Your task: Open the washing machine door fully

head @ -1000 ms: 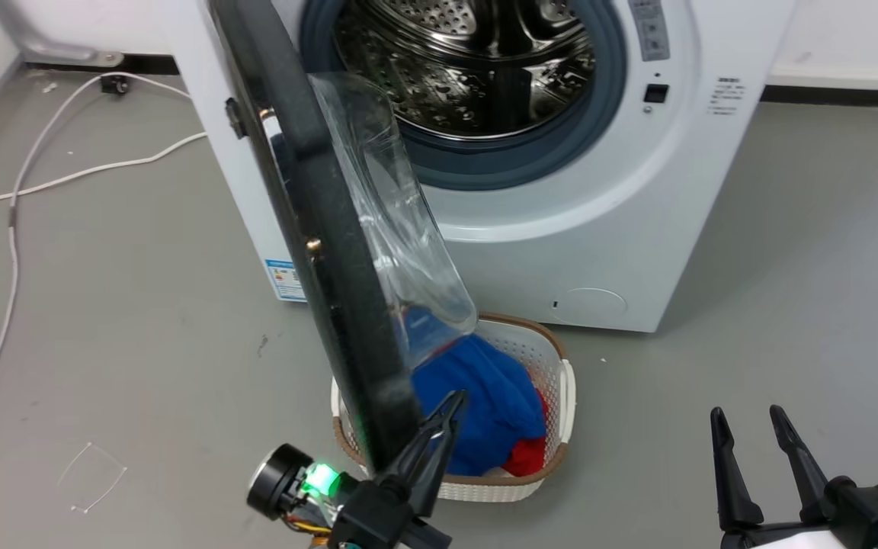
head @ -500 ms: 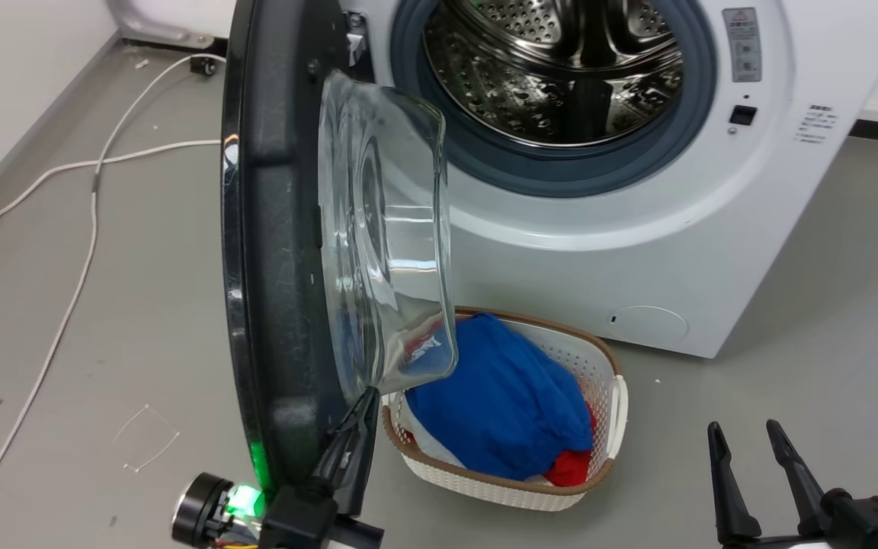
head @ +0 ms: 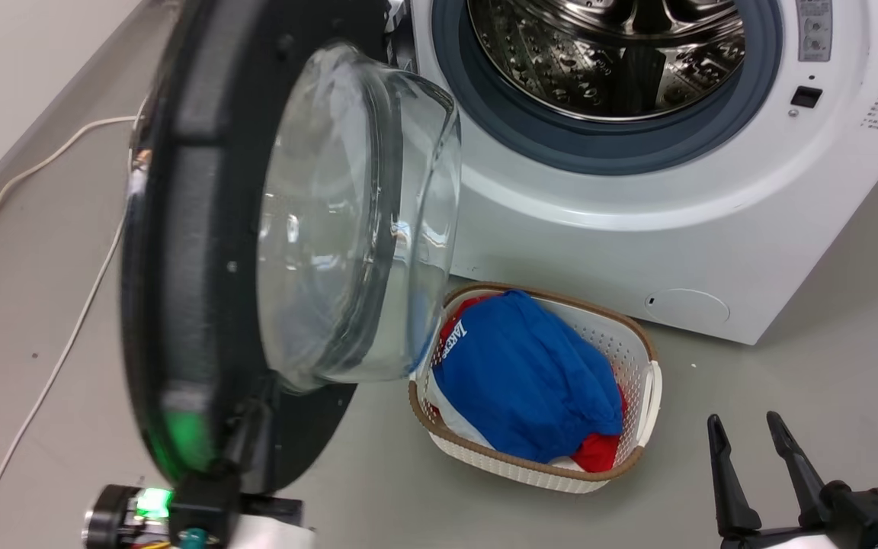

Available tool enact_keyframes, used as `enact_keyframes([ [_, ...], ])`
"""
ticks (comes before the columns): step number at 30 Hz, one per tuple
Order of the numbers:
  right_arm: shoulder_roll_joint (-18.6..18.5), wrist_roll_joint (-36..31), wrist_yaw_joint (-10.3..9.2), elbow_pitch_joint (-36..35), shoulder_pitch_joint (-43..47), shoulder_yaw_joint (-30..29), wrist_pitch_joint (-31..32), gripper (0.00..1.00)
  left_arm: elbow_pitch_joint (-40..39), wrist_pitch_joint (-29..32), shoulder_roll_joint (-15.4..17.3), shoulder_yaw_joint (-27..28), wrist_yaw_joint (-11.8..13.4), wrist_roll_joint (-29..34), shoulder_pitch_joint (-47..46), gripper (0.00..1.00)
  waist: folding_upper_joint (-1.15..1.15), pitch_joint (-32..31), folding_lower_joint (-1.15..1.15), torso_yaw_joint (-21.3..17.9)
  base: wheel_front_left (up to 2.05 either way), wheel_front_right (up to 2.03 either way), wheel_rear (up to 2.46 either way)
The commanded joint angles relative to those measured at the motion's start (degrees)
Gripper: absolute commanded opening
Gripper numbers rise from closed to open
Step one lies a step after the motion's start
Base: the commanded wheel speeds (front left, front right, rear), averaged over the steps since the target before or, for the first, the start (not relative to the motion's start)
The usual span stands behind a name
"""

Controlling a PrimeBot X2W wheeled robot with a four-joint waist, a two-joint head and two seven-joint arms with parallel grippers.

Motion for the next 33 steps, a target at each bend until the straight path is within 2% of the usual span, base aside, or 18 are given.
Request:
enact_keyframes([
  [1,0.1,-0.43,-0.01,-0.03,-1.25,-0.08,-0.1,1.0,0.39,0.15,0.69,2.22,0.52,-0.64,-0.86,0.0,0.0,0.59,0.0,0.09,0.0,0.0,0.0],
  [8,0.1,-1.16,-0.01,-0.38,-2.0,-0.35,-0.1,1.0,2.21,0.15,1.11,9.46,0.42,-1.96,-2.12,0.0,0.0,2.49,0.0,-0.14,0.0,0.0,0.0],
  [19,0.11,-2.6,-0.01,-0.89,-4.26,-0.79,-0.1,1.0,5.58,0.15,-0.13,21.77,0.14,-3.76,-6.63,0.0,0.0,6.73,0.0,-0.91,0.0,0.0,0.0],
  [27,0.1,-4.07,-0.01,-1.23,-6.07,-1.0,-0.1,1.0,8.12,0.14,0.49,30.13,-1.09,-3.67,-11.0,0.0,0.0,9.44,0.0,-1.75,0.0,0.0,0.0],
  [33,0.11,-4.83,-0.01,-1.54,-7.08,-1.24,-0.1,1.0,10.8,0.14,0.71,35.29,-3.51,-3.85,-14.36,0.0,0.0,11.1,0.0,-2.46,0.0,0.0,0.0],
])
